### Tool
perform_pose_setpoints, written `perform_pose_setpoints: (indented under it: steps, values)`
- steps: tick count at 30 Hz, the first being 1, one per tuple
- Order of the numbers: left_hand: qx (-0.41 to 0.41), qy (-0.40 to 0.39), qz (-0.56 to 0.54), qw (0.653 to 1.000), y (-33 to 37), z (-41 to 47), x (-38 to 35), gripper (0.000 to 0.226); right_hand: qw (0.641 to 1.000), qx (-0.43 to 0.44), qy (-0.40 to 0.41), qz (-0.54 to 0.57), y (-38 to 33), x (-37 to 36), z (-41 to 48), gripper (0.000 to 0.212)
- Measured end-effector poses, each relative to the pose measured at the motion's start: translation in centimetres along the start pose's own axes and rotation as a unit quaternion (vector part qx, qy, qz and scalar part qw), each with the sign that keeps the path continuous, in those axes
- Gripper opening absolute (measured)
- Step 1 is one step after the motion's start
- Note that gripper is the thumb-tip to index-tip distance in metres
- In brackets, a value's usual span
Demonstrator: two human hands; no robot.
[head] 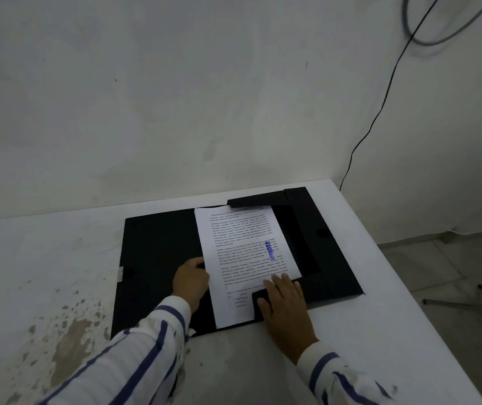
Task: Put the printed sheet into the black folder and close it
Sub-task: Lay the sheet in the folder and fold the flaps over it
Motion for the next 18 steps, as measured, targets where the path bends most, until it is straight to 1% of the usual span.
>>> perform_pose_setpoints:
  steps: [3,7,11,15,18]
  values:
    - [-0.003,-0.008,0.008,1.0,0.2,0.1,-1.4,0.045,1.0,0.004,-0.006,0.004,1.3,0.2,0.2,0.065]
    - [-0.005,-0.01,0.023,1.0,0.5,0.2,-3.1,0.046,1.0,-0.008,0.008,0.014,4.3,1.6,1.1,0.067]
    - [-0.003,-0.015,0.023,1.0,0.8,0.3,-4.8,0.046,0.999,-0.035,0.035,0.0,7.6,3.7,2.8,0.058]
    - [0.002,-0.021,0.045,0.999,1.5,0.0,-6.5,0.046,0.996,-0.076,0.047,-0.007,10.0,5.1,4.0,0.062]
    - [0.01,-0.026,0.057,0.998,1.7,0.0,-7.7,0.05,0.996,-0.079,0.042,-0.004,10.6,5.1,4.2,0.067]
Point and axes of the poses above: each hand's wrist, its own z-axis towards the middle knuckle, its own x-axis out of the back of the hand, y = z × x, the point moved 5 cm from there along z, towards the middle knuckle, and after that the axes turned 8 degrees about -x, right-handed, at the moved point
